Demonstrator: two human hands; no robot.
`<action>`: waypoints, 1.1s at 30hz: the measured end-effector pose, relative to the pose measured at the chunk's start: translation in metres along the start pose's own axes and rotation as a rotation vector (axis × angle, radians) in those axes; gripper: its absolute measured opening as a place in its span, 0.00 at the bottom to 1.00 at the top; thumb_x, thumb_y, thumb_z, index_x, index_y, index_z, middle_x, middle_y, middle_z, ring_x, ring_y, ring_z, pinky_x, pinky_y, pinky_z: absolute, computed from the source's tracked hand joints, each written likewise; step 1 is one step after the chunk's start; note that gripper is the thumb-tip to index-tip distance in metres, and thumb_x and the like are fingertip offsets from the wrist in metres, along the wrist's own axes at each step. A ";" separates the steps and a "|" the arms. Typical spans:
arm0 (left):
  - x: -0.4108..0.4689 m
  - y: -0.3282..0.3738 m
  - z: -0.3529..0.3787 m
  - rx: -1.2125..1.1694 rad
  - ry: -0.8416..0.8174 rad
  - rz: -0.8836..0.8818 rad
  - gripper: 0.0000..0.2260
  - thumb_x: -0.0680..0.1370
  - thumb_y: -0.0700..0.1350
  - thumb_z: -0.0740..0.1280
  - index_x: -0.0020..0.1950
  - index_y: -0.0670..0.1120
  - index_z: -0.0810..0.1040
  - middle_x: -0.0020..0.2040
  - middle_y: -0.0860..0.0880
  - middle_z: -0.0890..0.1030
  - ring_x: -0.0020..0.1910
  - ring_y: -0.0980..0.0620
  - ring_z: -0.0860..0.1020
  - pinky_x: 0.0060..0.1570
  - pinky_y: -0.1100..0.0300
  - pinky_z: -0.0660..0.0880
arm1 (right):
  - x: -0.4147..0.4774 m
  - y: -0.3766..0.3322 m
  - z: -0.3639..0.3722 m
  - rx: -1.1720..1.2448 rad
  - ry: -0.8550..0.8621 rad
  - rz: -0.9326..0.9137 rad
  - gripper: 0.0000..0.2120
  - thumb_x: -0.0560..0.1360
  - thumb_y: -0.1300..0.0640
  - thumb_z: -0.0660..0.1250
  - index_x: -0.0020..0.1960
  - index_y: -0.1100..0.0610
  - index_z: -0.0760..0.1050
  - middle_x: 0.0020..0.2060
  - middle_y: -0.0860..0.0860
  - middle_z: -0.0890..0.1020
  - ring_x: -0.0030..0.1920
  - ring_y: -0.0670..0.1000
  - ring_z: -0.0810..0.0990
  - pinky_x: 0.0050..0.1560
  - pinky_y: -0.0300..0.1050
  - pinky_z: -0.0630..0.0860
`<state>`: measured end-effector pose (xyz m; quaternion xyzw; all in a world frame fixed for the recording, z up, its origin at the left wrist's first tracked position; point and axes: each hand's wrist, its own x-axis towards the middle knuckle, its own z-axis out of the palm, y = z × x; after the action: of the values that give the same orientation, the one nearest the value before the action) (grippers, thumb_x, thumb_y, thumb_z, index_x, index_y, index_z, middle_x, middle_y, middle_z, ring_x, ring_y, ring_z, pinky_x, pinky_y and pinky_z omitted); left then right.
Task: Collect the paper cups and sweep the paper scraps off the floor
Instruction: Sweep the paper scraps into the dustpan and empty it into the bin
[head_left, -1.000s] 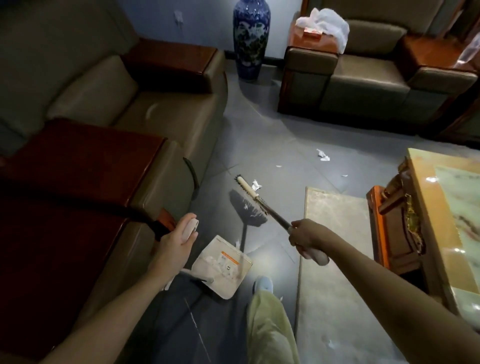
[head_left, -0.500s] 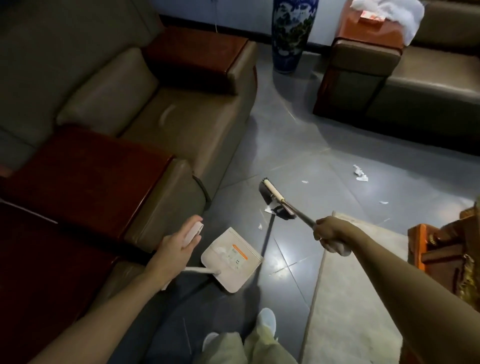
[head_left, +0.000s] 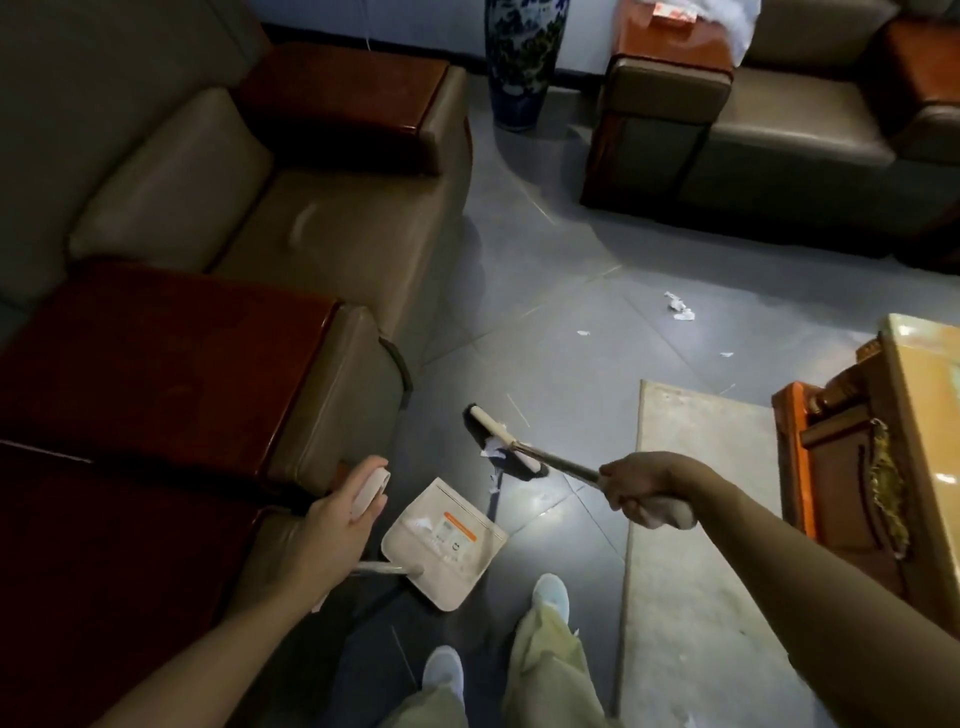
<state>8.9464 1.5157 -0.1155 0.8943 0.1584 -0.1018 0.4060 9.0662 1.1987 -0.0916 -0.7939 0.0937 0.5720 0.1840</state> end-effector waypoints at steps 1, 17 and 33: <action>-0.004 -0.004 0.000 0.003 -0.008 0.024 0.15 0.80 0.45 0.62 0.67 0.54 0.71 0.53 0.50 0.76 0.50 0.52 0.74 0.46 0.61 0.69 | -0.005 0.000 0.001 0.062 -0.008 0.027 0.11 0.76 0.64 0.59 0.57 0.58 0.71 0.29 0.53 0.70 0.29 0.48 0.67 0.29 0.37 0.65; 0.028 -0.024 0.004 0.060 0.007 0.146 0.17 0.81 0.46 0.61 0.70 0.55 0.67 0.46 0.48 0.76 0.40 0.52 0.75 0.39 0.60 0.71 | -0.011 -0.027 0.108 -0.247 0.056 -0.012 0.21 0.75 0.62 0.59 0.67 0.64 0.68 0.44 0.56 0.80 0.37 0.51 0.78 0.39 0.41 0.74; 0.102 0.048 0.018 0.033 0.023 0.256 0.16 0.80 0.45 0.62 0.68 0.52 0.71 0.44 0.48 0.77 0.40 0.48 0.74 0.41 0.57 0.68 | -0.069 0.017 -0.038 0.823 -0.043 -0.012 0.24 0.77 0.67 0.57 0.71 0.56 0.64 0.24 0.51 0.67 0.19 0.43 0.67 0.18 0.31 0.65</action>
<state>9.0578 1.4932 -0.1254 0.9148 0.0461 -0.0416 0.3992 9.0709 1.1639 -0.0195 -0.6423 0.3064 0.5021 0.4914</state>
